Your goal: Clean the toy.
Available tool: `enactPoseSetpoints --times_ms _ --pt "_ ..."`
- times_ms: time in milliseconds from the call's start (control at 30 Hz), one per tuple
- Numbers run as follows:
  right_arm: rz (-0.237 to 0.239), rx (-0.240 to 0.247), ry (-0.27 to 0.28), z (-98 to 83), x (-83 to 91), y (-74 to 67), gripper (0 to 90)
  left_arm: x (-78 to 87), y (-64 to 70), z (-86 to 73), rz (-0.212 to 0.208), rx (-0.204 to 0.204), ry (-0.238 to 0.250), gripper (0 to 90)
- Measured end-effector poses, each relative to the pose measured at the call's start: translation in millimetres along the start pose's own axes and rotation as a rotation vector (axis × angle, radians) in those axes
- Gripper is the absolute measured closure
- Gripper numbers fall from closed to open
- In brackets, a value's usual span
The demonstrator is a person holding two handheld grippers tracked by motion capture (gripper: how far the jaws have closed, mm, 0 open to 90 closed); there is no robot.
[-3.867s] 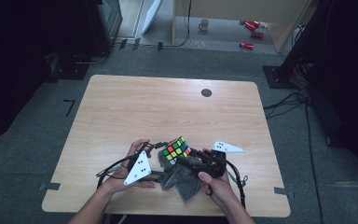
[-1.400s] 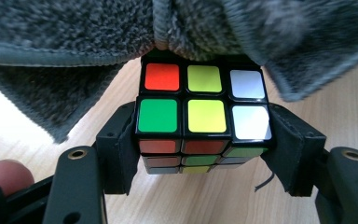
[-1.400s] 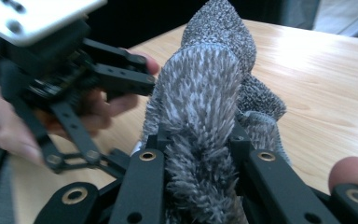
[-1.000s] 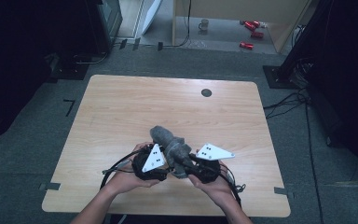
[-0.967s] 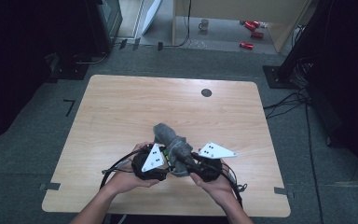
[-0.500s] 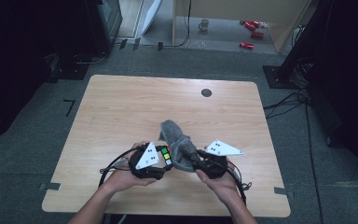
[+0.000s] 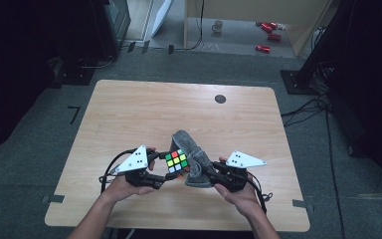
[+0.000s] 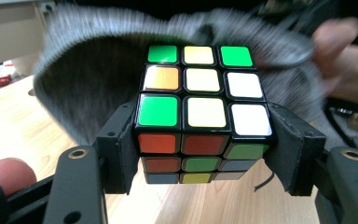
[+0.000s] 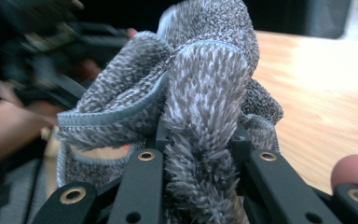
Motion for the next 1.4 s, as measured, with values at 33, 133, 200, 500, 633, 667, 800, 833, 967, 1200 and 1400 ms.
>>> enactPoseSetpoints --times_ms 33,133,200,500,633,667,800,833,967,1200,1400 --pt "0.026 0.009 0.020 4.1 3.4 -5.6 74.9 -2.6 1.8 -1.4 0.000 -0.012 -0.012 35.4" --pt "0.047 0.032 0.039 11.1 7.7 -15.8 74.9 -4.2 6.3 0.0 -0.007 -0.025 -0.011 35.4" --pt "0.041 0.014 0.026 8.1 5.1 -11.5 74.9 -1.6 4.8 1.4 -0.006 -0.018 0.000 35.4" --pt "0.044 0.021 0.036 10.6 6.2 -16.0 74.9 -3.4 3.8 -0.5 -0.004 -0.013 -0.012 35.4" --pt "-0.015 0.013 -0.012 -0.3 -1.9 -4.2 75.0 4.2 1.1 2.9 -0.009 0.001 0.023 35.4" --pt "-0.049 0.012 -0.033 -5.8 -5.2 2.3 75.0 8.1 -0.3 5.4 -0.014 0.012 0.046 35.4" --pt "-0.079 -0.015 -0.066 -19.4 -14.1 16.6 75.0 26.5 -9.2 16.1 -0.035 0.075 0.153 35.4" --pt "-0.073 -0.017 -0.071 -21.1 -16.6 16.1 75.0 29.2 -11.1 18.1 -0.042 0.094 0.176 35.4" --pt "-0.008 0.038 -0.099 -26.1 -33.5 -7.4 74.9 24.2 -10.4 18.7 -0.041 0.107 0.177 35.4" --pt "-0.015 -0.020 -0.031 -16.4 -29.6 -6.4 75.1 19.6 -7.8 16.1 -0.052 0.119 0.167 35.4" --pt "0.001 -0.028 -0.019 -18.6 -33.2 -10.5 75.0 13.8 -5.2 20.8 -0.056 0.131 0.174 35.4"
Point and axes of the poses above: each handheld gripper's, and its own axes: x roughly backward along the jaws, z roughly out of its top, y roughly to its right, the point moved 10 cm from there along -x, roughly forward along the jaws, and after that the axes turned 15 degrees about -y, right-handed, at the moved point
